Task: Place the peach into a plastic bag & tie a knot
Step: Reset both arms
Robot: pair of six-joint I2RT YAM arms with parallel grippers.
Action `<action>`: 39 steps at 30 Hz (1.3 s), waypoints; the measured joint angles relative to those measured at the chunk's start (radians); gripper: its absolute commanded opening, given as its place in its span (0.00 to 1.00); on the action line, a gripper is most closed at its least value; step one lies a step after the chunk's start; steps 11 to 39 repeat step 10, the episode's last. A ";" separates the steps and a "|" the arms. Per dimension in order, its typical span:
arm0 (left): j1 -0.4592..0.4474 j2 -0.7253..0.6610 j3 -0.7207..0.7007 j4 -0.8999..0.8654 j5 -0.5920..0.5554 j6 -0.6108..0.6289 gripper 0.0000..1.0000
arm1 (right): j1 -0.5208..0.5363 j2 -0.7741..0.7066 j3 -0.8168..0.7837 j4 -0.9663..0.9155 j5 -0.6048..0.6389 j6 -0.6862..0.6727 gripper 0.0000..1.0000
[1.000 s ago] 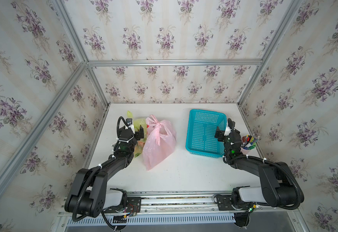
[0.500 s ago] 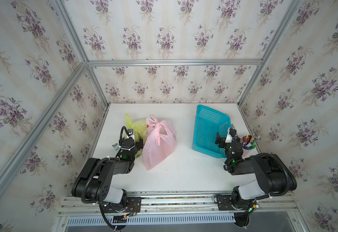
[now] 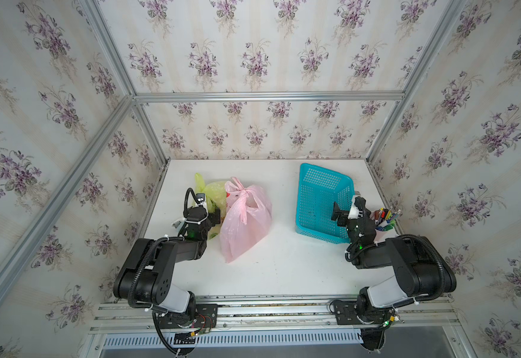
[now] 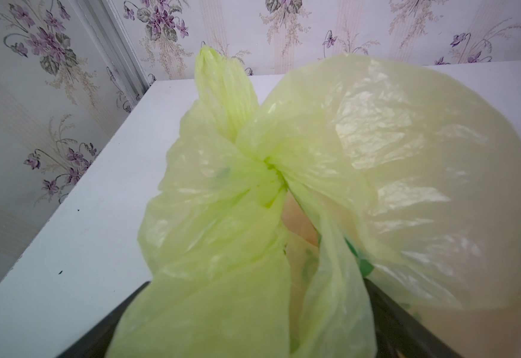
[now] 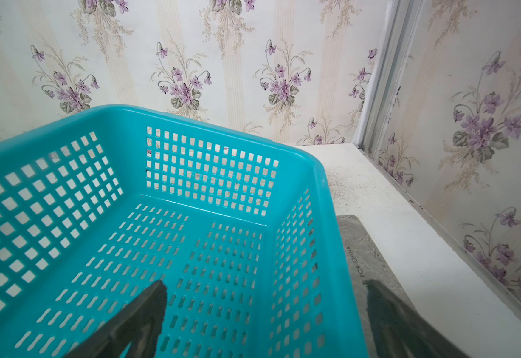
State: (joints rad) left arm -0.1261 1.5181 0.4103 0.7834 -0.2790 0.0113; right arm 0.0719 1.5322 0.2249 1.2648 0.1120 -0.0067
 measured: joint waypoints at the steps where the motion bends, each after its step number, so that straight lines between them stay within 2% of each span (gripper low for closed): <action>1: 0.000 0.000 0.000 0.000 0.000 -0.001 1.00 | 0.000 0.000 0.000 0.000 0.000 0.000 1.00; 39: 0.000 0.000 0.000 -0.006 0.000 -0.002 1.00 | -0.016 0.008 0.020 -0.014 -0.026 0.006 1.00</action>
